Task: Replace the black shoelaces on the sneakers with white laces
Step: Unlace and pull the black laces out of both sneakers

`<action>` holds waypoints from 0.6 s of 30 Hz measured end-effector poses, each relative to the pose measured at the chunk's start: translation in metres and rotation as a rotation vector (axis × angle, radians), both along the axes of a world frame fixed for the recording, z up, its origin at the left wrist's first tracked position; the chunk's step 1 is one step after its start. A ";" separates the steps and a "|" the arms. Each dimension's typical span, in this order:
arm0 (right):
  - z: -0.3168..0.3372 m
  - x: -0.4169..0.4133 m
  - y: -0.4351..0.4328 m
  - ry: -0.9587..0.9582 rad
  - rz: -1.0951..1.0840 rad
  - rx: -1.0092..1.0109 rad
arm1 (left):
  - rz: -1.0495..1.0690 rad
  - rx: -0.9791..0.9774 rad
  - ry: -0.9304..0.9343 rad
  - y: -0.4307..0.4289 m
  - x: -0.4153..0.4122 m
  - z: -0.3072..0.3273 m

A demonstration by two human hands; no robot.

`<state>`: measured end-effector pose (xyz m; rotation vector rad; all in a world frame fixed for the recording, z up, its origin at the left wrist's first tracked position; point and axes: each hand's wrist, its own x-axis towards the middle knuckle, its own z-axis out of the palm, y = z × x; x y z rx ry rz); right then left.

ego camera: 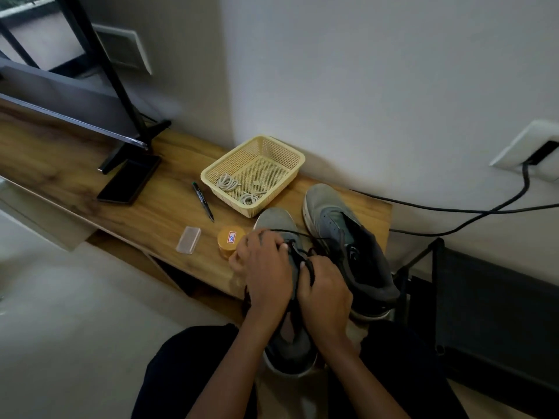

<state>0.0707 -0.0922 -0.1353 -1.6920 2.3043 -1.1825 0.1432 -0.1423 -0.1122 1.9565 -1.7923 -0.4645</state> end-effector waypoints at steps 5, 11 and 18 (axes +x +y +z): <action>0.002 0.001 0.002 0.038 -0.034 -0.019 | 0.275 -0.075 0.216 -0.014 0.028 0.008; 0.002 -0.001 -0.002 0.159 0.041 -0.054 | -0.025 -0.161 0.143 -0.006 0.028 0.013; 0.000 -0.001 -0.003 0.180 0.094 -0.098 | -0.162 0.004 -0.158 -0.003 0.015 0.014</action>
